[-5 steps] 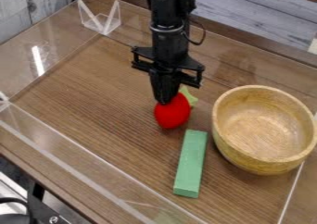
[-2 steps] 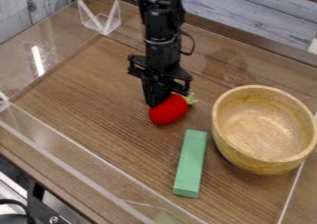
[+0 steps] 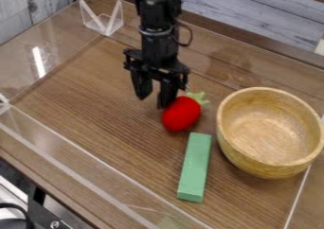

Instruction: Move the red object to the right side of the table

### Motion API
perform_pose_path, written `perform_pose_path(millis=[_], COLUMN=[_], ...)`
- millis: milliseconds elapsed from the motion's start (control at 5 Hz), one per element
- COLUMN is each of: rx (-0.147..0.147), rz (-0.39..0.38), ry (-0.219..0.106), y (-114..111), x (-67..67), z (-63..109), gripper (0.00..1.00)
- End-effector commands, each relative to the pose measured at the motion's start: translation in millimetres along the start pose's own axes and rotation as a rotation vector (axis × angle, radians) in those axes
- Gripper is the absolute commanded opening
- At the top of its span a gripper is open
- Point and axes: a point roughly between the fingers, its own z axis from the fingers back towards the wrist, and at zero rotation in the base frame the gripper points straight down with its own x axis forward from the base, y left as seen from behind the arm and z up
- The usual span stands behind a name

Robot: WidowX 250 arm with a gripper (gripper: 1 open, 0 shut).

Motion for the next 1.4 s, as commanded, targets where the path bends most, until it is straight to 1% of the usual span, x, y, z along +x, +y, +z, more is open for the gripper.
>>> perform_pose_path(millis=[0, 200, 600, 800, 1000, 1200], rx=[0.013, 0.011, 0.001, 0.001, 0.012, 0.030], rz=[-0.061, -0.122, -0.041, -0.040, -0.025, -0.010], ry=[-0.071, -0.075, -0.086, -0.115, -0.146, -0.178], y=[-4.0, -14.9, -37.1, -25.2, -7.2, 20.3], x=[7.8, 7.8, -2.6, -3.1, -2.2, 4.4], z=[18.2, 18.9, 9.6, 25.7, 41.5, 53.7], gripper=[1.00, 1.00, 1.00, 1.00, 1.00, 1.00])
